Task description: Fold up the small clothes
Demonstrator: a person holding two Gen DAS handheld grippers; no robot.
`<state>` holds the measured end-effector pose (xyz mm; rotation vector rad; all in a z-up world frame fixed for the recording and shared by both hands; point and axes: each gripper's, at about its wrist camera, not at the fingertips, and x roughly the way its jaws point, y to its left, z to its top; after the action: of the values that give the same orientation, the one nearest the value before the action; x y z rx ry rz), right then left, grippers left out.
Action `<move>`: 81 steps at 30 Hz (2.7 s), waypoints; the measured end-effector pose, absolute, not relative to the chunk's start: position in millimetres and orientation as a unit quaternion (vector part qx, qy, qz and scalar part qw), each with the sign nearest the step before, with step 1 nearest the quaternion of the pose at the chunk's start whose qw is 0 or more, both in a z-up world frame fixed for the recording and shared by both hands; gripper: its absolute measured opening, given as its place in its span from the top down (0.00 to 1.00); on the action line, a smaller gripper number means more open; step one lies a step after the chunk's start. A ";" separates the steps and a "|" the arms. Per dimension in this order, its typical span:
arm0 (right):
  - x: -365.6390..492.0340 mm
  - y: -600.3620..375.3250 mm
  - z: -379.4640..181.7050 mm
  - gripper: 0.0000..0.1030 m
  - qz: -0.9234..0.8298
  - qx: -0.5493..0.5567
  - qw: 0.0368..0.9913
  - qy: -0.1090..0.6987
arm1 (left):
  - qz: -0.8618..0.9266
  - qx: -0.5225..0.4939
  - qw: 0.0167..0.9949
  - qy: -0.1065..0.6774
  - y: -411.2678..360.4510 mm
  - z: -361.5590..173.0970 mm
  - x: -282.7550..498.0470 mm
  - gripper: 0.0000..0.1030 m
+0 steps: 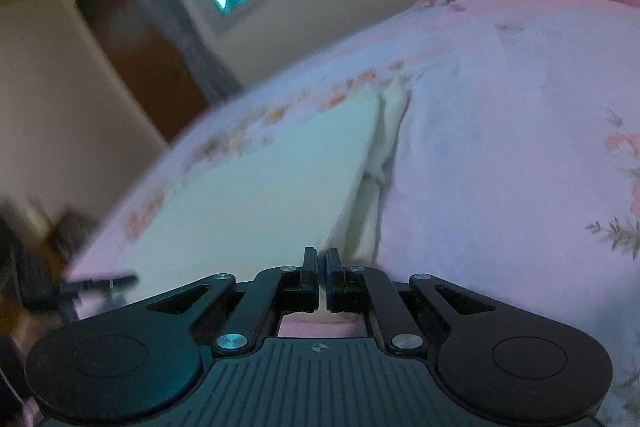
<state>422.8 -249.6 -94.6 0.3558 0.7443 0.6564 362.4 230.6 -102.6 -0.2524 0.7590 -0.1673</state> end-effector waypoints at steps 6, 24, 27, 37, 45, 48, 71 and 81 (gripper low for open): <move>453.9 -257.8 -66.6 0.97 0.307 0.166 0.887 0.301 | -0.098 -0.159 0.944 0.273 263.2 -56.3 383.6 0.53; 636.3 -192.2 -101.3 0.50 0.323 0.125 0.879 0.329 | -0.117 -0.063 0.938 0.321 255.0 -101.8 547.4 0.53; 629.7 -191.0 -106.6 0.73 0.328 0.110 0.882 0.321 | -0.123 -0.083 0.938 0.314 259.9 -102.1 546.7 0.58; 608.5 -185.1 -91.7 0.97 0.329 0.063 0.906 0.258 | -0.126 -0.086 0.960 0.236 259.7 -86.4 533.4 0.97; 615.3 -189.4 -95.6 0.97 0.299 0.080 0.911 0.274 | -0.099 -0.075 0.956 0.264 255.1 -87.4 559.6 0.93; 622.4 -183.2 -115.7 0.97 0.280 0.078 0.904 0.314 | -0.064 -0.058 0.942 0.325 247.9 -109.0 577.4 0.84; 397.7 -142.0 -62.3 0.94 0.295 0.029 0.915 0.274 | 0.011 -0.118 0.960 0.254 176.1 -55.3 344.1 0.46; 381.6 -72.1 -90.2 0.94 0.321 0.003 0.881 0.346 | -0.019 -0.004 0.935 0.353 75.1 -90.8 374.7 0.44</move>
<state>381.6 -72.1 -90.2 0.0058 0.7217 0.6684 374.7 75.1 -90.8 -0.0086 0.7218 -0.0394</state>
